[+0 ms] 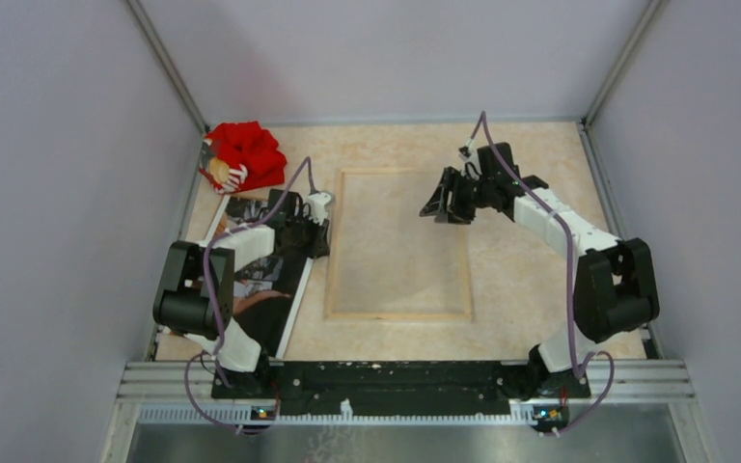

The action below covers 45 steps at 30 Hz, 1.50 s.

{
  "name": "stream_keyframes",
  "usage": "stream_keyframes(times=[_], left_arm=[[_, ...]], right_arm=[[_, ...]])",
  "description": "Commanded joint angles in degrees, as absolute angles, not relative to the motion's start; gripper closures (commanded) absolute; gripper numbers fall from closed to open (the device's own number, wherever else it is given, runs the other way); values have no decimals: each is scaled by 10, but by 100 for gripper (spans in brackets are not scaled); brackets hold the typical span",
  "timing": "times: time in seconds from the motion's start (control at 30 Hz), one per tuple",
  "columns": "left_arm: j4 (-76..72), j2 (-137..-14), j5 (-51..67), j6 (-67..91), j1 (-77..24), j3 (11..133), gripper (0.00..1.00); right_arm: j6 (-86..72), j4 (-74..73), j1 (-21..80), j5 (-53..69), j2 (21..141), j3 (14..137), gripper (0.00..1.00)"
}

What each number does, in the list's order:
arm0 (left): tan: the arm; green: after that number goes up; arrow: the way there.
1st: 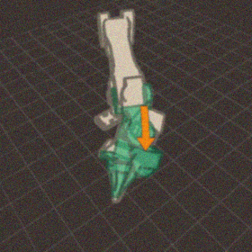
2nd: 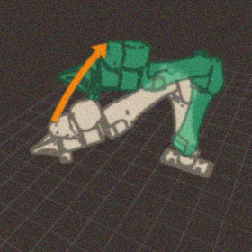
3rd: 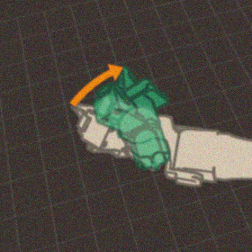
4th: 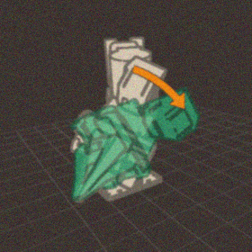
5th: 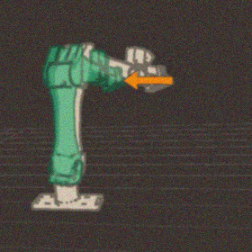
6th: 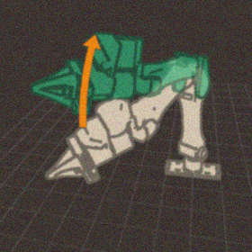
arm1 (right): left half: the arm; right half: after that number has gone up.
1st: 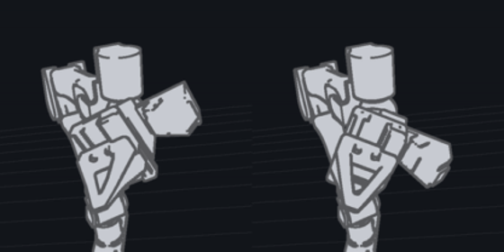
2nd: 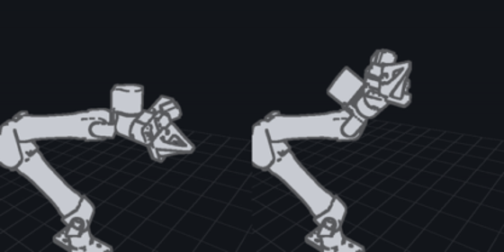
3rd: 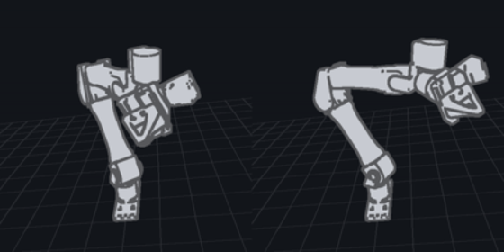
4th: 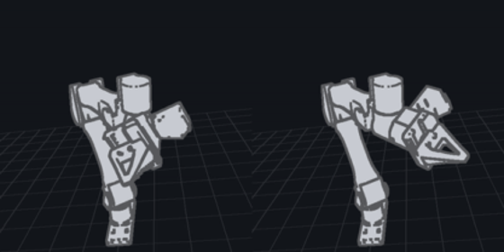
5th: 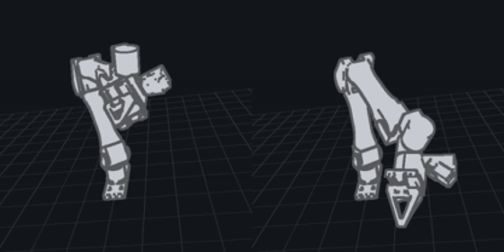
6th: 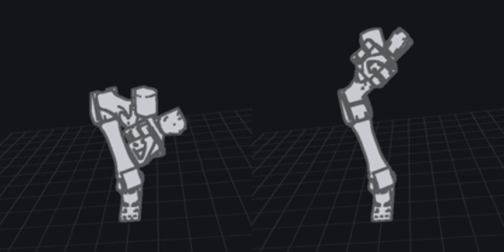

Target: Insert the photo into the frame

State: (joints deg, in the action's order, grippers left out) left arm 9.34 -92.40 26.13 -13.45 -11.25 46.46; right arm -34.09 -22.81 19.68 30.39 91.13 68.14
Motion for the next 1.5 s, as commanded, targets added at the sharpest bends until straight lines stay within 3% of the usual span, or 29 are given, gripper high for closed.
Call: stream_keyframes(times=[0.0,0.57,0.67,0.9,1.27,1.47], left_arm=[[125,-912,264,-142,-110,473,72],[124,-922,261,-152,-110,469,72],[125,-921,261,-152,-109,470,72],[125,-922,259,-153,-109,467,72],[123,-926,261,-149,-109,468,72],[123,-924,263,-149,-109,468,73]], right_arm=[[-329,-233,167,296,863,640,47],[-394,9,157,401,886,571,56],[-403,37,160,402,872,569,61],[-371,43,201,357,788,554,81],[-398,36,240,319,752,550,84],[-466,56,243,310,778,560,93]])
